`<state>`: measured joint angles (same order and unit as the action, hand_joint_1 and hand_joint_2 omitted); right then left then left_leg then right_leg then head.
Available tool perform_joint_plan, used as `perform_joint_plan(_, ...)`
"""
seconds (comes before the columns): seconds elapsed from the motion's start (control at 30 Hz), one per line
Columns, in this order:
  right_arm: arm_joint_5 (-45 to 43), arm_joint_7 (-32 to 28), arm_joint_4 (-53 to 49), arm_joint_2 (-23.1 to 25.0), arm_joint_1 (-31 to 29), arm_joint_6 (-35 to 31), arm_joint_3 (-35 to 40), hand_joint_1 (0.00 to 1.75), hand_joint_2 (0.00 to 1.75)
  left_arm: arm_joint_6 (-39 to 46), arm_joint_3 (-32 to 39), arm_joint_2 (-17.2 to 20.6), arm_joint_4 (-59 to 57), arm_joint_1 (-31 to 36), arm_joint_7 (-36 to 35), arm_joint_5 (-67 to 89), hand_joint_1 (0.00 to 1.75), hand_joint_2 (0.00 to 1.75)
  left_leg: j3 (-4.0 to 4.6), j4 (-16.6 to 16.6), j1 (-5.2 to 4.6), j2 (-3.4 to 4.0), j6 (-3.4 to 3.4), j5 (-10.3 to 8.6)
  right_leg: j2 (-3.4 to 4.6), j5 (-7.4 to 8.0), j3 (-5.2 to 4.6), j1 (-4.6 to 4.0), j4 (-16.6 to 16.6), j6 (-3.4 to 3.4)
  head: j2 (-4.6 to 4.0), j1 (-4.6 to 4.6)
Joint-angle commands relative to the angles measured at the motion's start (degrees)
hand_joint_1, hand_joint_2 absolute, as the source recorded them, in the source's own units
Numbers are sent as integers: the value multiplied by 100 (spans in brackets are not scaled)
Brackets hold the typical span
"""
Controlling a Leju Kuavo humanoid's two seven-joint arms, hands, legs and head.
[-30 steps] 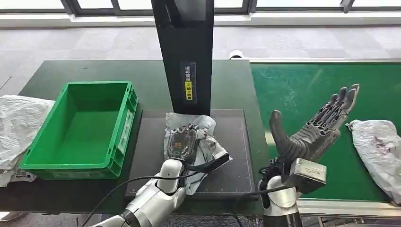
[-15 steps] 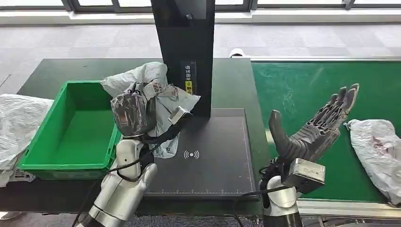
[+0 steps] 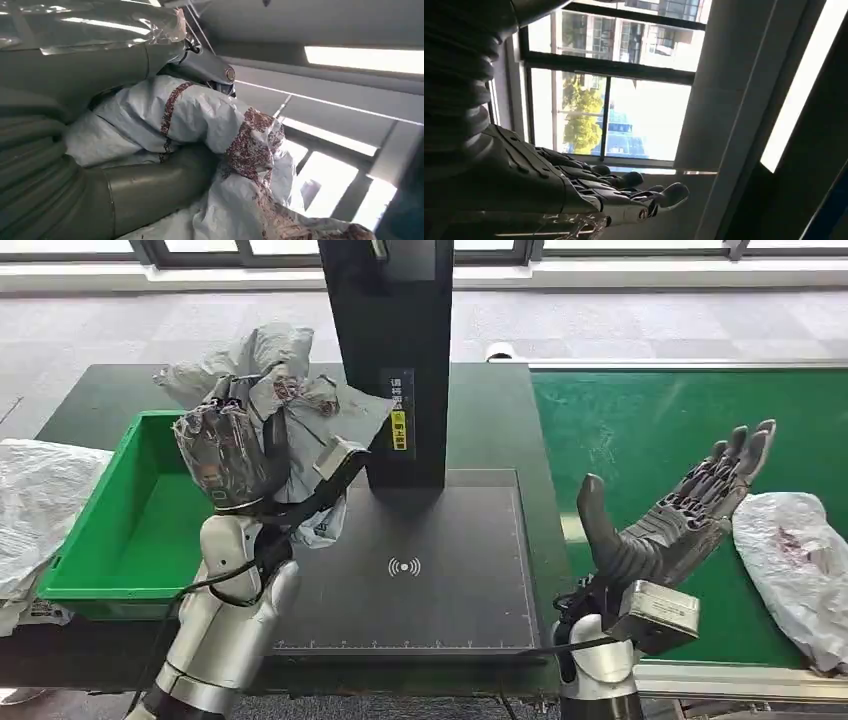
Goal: Moved the parcel from conveyor to table for the left to box.
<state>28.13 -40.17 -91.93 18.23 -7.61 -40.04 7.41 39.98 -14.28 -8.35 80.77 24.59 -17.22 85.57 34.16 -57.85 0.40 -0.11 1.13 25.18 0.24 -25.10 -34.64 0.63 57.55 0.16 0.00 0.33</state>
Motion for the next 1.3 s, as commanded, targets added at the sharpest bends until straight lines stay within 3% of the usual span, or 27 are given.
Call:
perform_joint_plan(0.03, 29, 17, -350, 177, 709, 4, -85, 0, 175, 2, 3073, -209, -1929, 848, 1124, 78, 175, 175, -18, 10, 2, 2, 2, 1, 0, -2, 16, -3, -7, -5, 0, 0)
perform_joint_plan(0.07, 41, 17, -370, 177, 734, 4, -64, 0, 175, 2, 3448, -175, -2266, 967, 1192, 118, 175, 175, -25, 19, 6, 7, 3, -2, 2, 2, 22, -7, -17, -7, -2, 0)
perform_joint_plan(0.37, 68, 17, -369, 139, 831, 4, 97, 0, 175, 2, 4654, 24, -3149, 1287, 1335, 213, 175, 175, -13, 11, 9, 15, 9, -5, 6, 3, 7, -11, -6, -15, 0, 0)
perform_joint_plan(0.63, 34, 17, -354, 115, 837, 4, 96, 0, 175, 2, 4835, 76, -3336, 1342, 1242, 342, 175, 175, -11, 12, 13, 5, 10, -6, -4, 2, 12, -14, -11, -17, 0, 0)
perform_joint_plan(0.67, 39, 17, -344, 125, 828, 4, 83, 0, 175, 2, 4895, 31, -3140, 1305, 1279, 323, 161, 175, -6, 7, 12, 11, 11, -5, 2, 3, 6, -13, -7, -17, 0, 0)
perform_joint_plan(0.7, 40, 17, -333, 127, 821, 4, 80, 0, 175, 2, 4924, 4, -3028, 1283, 1311, 312, 9, 175, -16, 16, 15, 3, 10, -5, -7, 1, 18, -17, -16, -18, 0, 0)
perform_joint_plan(0.73, 46, 17, -329, 136, 820, 4, 65, 0, 175, 2, 4987, -22, -2941, 1277, 1430, 206, 0, 175, -5, 6, 15, 12, 10, -4, 3, 4, 5, -16, -8, -17, -2, 0)
perform_joint_plan(0.87, 70, 17, -333, 142, 857, 4, 26, 0, 175, 2, 5182, -146, -2756, 1306, 1710, 141, 0, 175, -3, 4, 15, 10, 10, -4, 0, 3, 3, -17, -7, -16, 0, 0)
perform_joint_plan(0.9, 70, 17, -321, 142, 869, 4, 13, 0, 175, 2, 5271, -209, -2637, 1312, 1875, 38, 0, 0, -9, 8, 17, 2, 9, -3, -8, 0, 12, -20, -12, -16, 0, 0)
perform_joint_plan(1.07, 65, 17, -204, 136, 866, 4, -59, 0, 175, 2, 5741, -497, -2027, 1317, 2594, -217, 0, 0, -4, 5, 16, 8, 9, -3, -2, 2, 5, -18, -9, -15, 0, 0)
perform_joint_plan(1.17, 65, 17, -204, 136, 866, 4, -59, 0, 175, 2, 5741, -497, -2027, 1317, 2594, -217, 0, 0, -8, 8, 18, -1, 7, -4, -12, 1, 14, -21, -15, -15, -2, 0)
perform_joint_plan(1.3, 35, 17, -54, 117, 793, 4, -98, 0, 175, 2, 6464, -754, -1654, 1409, 3469, -457, 0, 0, -9, 6, 16, 15, 9, -2, 6, 4, 10, -17, -11, -15, 0, 0)
